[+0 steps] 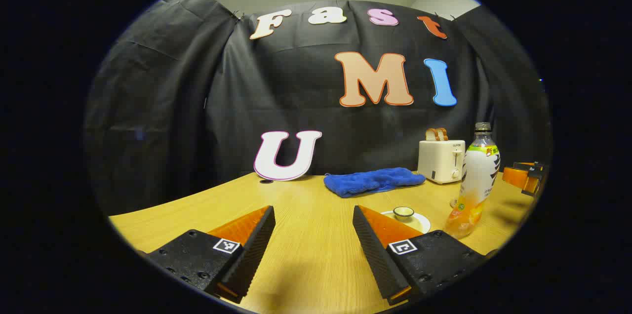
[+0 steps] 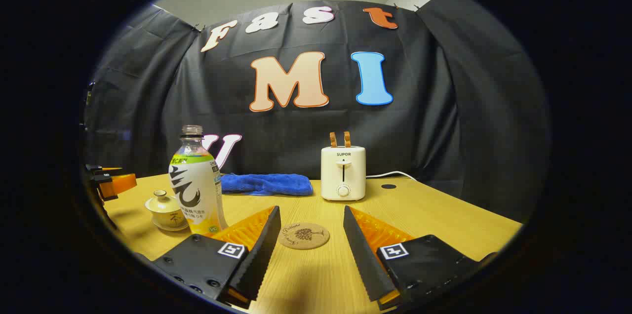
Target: Open the teacup lid with one hand, grasp the water bottle and pour water into the teacup with the other hand; after pouring, place the water bottle on the coaster and then close the teacup lid.
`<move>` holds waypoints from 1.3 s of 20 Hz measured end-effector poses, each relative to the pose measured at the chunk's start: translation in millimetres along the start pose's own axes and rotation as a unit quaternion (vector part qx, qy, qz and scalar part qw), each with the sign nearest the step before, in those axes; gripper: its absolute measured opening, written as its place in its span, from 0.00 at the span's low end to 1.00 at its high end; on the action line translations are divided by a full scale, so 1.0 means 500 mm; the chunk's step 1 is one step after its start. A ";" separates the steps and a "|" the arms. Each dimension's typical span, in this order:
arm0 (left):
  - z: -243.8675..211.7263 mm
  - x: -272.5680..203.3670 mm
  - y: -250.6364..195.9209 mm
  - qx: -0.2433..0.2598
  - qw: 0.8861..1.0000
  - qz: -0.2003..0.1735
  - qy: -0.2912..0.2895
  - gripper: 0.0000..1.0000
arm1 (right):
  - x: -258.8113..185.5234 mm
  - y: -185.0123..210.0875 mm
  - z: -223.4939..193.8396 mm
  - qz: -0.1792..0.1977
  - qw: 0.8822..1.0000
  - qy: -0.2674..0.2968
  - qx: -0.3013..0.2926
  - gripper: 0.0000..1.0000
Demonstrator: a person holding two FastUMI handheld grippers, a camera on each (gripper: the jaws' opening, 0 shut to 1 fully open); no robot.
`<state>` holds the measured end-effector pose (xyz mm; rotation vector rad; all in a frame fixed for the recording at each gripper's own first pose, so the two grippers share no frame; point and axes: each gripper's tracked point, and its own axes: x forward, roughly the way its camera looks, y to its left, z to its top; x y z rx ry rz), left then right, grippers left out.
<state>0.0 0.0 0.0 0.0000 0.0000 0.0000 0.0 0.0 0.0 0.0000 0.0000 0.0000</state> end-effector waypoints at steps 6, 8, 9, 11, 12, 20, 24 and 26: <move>-0.001 0.001 -0.002 0.000 1.000 0.000 0.000 0.93 | 0.002 0.001 -0.001 0.001 1.000 0.000 0.000 0.78; -0.001 0.000 -0.001 -0.001 1.000 0.001 0.000 0.93 | 0.001 0.001 0.000 0.001 1.000 0.000 0.000 0.79; 0.000 0.000 0.000 -0.001 1.000 0.002 0.000 0.93 | 0.002 0.002 0.000 0.002 1.000 0.000 0.000 0.80; -0.001 0.000 -0.001 -0.001 1.000 0.001 0.000 0.93 | 0.001 0.002 0.000 0.002 1.000 0.000 0.000 0.82; -0.002 0.001 -0.003 -0.001 1.000 0.000 0.000 0.93 | 0.002 0.002 0.000 0.002 1.000 0.000 0.000 0.83; -0.002 0.002 -0.008 -0.001 1.000 -0.006 -0.001 0.93 | 0.002 0.002 -0.001 0.002 1.000 0.000 0.000 0.87; -0.002 0.002 -0.008 -0.001 1.000 -0.006 -0.001 0.93 | 0.002 0.002 -0.001 0.002 1.000 0.000 0.000 0.81; -0.002 0.003 -0.009 -0.001 1.000 -0.009 -0.001 0.93 | 0.001 0.003 -0.001 0.003 1.000 0.000 0.000 0.85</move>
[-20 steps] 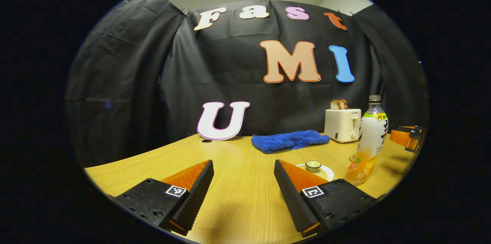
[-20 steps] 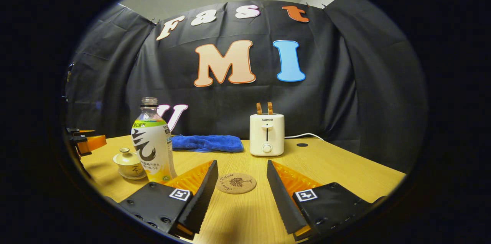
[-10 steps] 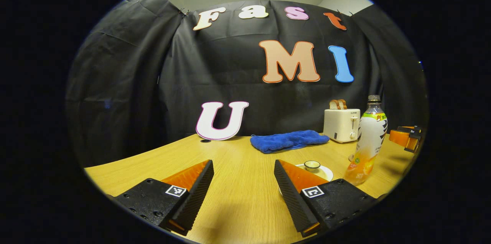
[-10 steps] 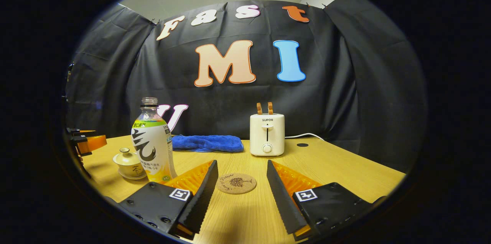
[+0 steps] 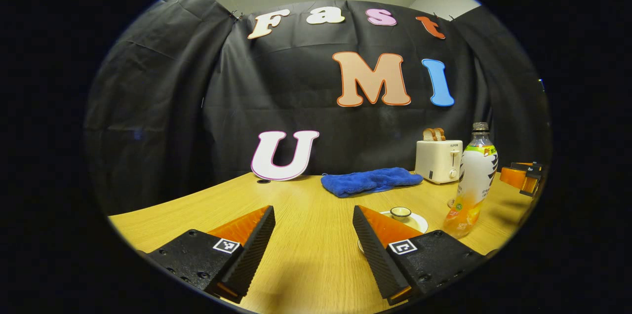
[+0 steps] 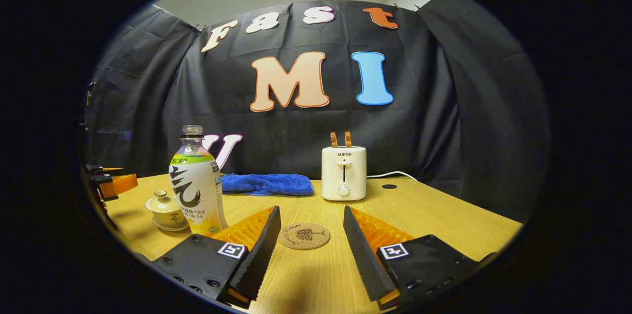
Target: Open the teacup lid with one hand, grasp the water bottle and pour water into the teacup with the other hand; after pouring, place the water bottle on the coaster and then close the teacup lid.
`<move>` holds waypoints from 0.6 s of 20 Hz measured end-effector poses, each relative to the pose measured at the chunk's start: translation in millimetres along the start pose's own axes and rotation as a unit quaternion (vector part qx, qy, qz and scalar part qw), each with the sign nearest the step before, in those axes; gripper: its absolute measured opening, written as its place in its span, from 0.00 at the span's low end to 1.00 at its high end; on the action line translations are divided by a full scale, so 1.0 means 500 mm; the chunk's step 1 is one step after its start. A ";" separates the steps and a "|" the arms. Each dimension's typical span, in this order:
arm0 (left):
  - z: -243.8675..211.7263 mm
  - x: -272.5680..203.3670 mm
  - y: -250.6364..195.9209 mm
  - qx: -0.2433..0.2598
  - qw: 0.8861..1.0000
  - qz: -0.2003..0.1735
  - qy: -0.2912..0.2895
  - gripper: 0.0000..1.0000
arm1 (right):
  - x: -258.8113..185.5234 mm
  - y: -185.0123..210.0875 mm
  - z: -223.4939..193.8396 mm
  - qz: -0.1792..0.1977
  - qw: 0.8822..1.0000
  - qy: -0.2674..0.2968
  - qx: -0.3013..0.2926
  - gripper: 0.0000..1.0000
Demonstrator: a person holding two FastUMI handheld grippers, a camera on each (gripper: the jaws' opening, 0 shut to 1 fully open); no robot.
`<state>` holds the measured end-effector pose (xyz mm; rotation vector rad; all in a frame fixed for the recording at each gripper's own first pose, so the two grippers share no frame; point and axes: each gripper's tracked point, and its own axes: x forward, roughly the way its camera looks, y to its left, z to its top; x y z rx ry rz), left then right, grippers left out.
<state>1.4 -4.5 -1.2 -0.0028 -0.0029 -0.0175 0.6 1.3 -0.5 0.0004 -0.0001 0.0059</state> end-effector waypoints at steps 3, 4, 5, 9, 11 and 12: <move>0.001 0.001 -0.003 0.000 1.000 -0.004 0.000 0.93 | 0.000 0.004 0.001 0.005 1.000 0.000 0.000 0.83; 0.000 0.001 -0.006 0.000 1.000 -0.007 0.000 0.93 | 0.000 0.003 0.000 0.005 1.000 0.000 0.000 0.85; 0.000 0.000 -0.011 0.000 1.000 -0.012 -0.001 0.93 | 0.001 0.003 0.001 0.005 1.000 0.000 0.000 0.87; -0.001 0.002 -0.055 -0.001 0.998 -0.066 -0.002 0.93 | 0.000 0.003 0.000 0.005 1.000 0.000 0.000 0.79; 0.001 0.002 -0.075 -0.002 0.996 -0.093 -0.003 0.93 | 0.000 0.003 0.000 0.005 1.000 0.000 0.000 0.82; 0.000 0.001 -0.082 -0.002 0.995 -0.103 -0.003 0.93 | 0.001 0.003 0.000 0.005 1.000 0.000 0.000 0.84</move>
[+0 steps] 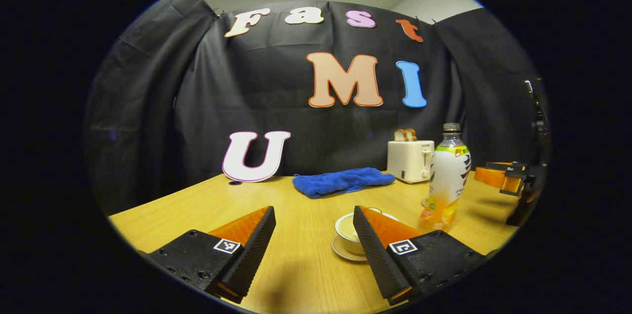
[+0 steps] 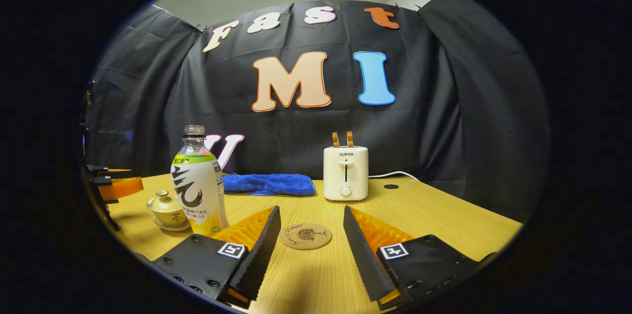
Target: Open the teacup lid with one hand, grasp the water bottle and pour water into the teacup with the other hand; after pouring, place the water bottle on the coaster and then close the teacup lid.
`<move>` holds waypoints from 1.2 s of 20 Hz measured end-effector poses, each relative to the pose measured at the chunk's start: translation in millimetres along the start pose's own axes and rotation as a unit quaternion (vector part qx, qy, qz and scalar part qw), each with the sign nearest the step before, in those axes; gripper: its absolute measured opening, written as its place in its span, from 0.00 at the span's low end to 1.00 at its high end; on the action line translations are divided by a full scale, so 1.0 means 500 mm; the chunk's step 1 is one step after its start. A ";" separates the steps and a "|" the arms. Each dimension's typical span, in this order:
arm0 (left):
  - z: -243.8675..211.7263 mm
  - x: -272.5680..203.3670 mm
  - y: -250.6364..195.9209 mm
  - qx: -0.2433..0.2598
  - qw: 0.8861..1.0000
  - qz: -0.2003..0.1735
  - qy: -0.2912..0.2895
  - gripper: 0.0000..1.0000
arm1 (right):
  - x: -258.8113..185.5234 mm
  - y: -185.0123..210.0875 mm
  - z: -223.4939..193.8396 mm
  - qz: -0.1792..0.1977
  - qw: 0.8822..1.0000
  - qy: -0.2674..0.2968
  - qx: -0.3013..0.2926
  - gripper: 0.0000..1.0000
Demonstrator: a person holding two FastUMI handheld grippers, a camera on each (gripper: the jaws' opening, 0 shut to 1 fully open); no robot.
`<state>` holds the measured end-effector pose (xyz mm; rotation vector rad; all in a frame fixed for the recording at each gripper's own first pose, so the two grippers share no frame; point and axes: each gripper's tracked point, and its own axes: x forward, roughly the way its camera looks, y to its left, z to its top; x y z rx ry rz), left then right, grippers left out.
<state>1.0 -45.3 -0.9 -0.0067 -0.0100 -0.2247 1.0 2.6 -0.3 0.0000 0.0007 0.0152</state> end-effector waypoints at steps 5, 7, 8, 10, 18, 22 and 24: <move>0.000 0.005 -0.032 -0.001 0.999 -0.040 -0.001 0.93 | -0.001 0.000 0.001 0.000 1.000 0.000 0.000 0.87; -0.002 0.009 -0.038 -0.001 0.999 -0.048 0.000 0.93 | 0.000 0.001 0.000 0.000 1.000 0.000 0.000 0.87; -0.002 0.013 -0.044 -0.001 0.999 -0.054 0.000 0.93 | -0.001 0.000 0.000 0.000 1.000 0.000 0.000 0.87; 0.000 0.019 -0.065 -0.001 0.997 -0.075 0.000 0.93 | -0.001 0.001 0.000 0.000 1.000 0.000 0.000 0.87; -0.006 0.052 -0.119 -0.003 0.991 -0.134 0.003 0.93 | -0.001 0.001 0.000 0.000 1.000 0.000 0.000 0.78; -0.011 0.071 -0.128 -0.002 0.990 -0.139 0.008 0.91 | 0.000 0.001 0.000 0.000 1.000 0.000 0.000 0.85; -0.017 0.073 -0.131 0.000 0.990 -0.142 0.018 0.90 | -0.001 0.001 0.001 0.000 1.000 0.000 0.000 0.87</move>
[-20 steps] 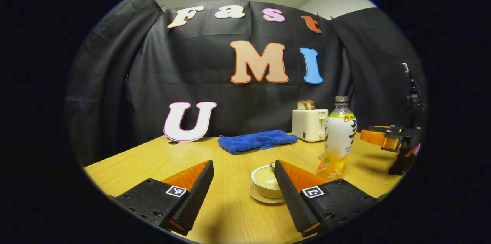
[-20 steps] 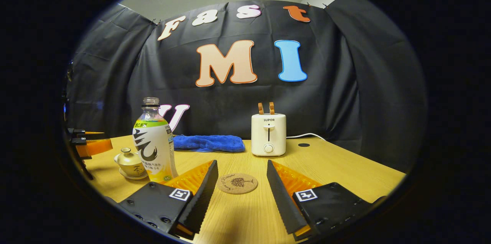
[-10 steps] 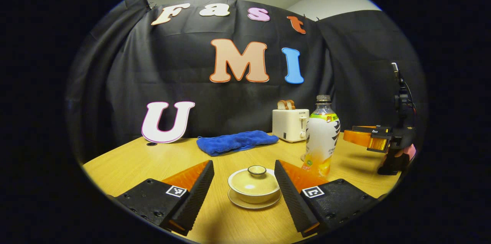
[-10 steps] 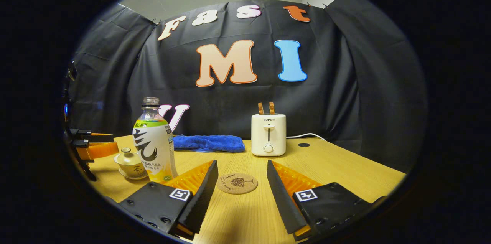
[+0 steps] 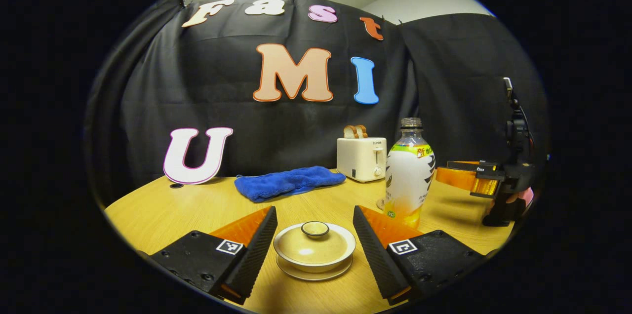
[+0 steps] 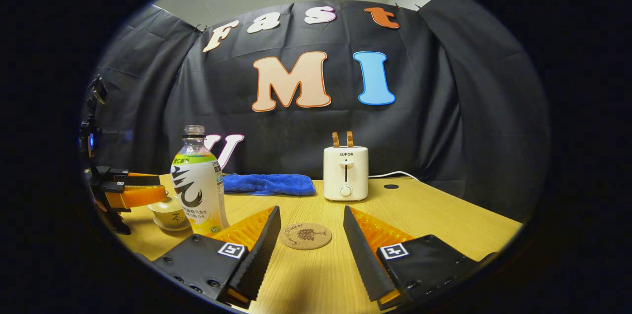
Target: Open the teacup lid with one hand, grasp the water bottle and pour water into the teacup with the other hand; after pouring, place the water bottle on the coaster and then close the teacup lid.
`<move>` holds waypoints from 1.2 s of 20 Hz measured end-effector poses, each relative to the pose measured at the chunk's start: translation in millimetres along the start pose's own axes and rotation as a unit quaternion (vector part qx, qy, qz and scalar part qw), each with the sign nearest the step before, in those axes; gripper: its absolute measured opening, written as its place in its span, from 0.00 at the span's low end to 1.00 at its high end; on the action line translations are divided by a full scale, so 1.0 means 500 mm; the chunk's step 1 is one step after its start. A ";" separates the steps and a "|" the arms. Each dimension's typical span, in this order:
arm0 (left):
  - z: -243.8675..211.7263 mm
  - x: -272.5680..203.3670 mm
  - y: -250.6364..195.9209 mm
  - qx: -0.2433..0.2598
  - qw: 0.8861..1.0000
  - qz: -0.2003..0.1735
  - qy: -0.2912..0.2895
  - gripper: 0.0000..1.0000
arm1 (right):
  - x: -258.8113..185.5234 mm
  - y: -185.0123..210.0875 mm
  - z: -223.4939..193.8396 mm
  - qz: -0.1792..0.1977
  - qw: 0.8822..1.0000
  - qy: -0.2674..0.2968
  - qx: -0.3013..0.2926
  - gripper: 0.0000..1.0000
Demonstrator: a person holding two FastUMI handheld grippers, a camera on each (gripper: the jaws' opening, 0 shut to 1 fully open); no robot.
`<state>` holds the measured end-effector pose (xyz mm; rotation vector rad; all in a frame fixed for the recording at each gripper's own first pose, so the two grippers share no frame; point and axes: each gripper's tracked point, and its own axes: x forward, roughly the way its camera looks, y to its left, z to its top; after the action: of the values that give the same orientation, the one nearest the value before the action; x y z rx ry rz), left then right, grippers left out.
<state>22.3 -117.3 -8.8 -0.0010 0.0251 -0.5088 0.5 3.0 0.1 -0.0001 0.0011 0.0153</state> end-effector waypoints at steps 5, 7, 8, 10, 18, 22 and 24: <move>-0.013 0.017 -0.004 0.002 1.000 -0.004 0.019 0.80 | 0.000 0.002 -0.001 0.002 1.000 0.000 0.000 0.83; -0.021 0.021 -0.006 0.004 0.999 -0.006 0.031 0.77 | -0.001 0.002 0.000 0.002 1.000 0.000 0.000 0.86; -0.024 0.025 -0.008 0.005 0.999 -0.010 0.037 0.76 | -0.001 0.002 -0.001 0.002 1.000 0.000 0.000 0.87; -0.030 0.032 -0.013 0.006 0.999 -0.018 0.046 0.71 | -0.001 0.003 -0.001 0.002 1.000 0.000 0.000 0.85; -0.034 0.034 -0.002 0.002 0.998 -0.004 0.055 0.30 | -0.001 0.002 0.000 0.002 1.000 0.000 0.000 0.85; -0.033 0.037 0.000 0.005 0.998 0.000 0.055 0.29 | -0.002 0.003 0.000 0.002 1.000 0.000 0.000 0.81; -0.029 0.035 0.005 0.004 0.999 0.004 0.051 0.29 | -0.002 0.003 0.000 0.002 1.000 0.000 0.000 0.79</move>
<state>38.6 -123.7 -23.9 0.0328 0.1234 -0.5000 -0.5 4.3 0.3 0.0000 0.0009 0.0186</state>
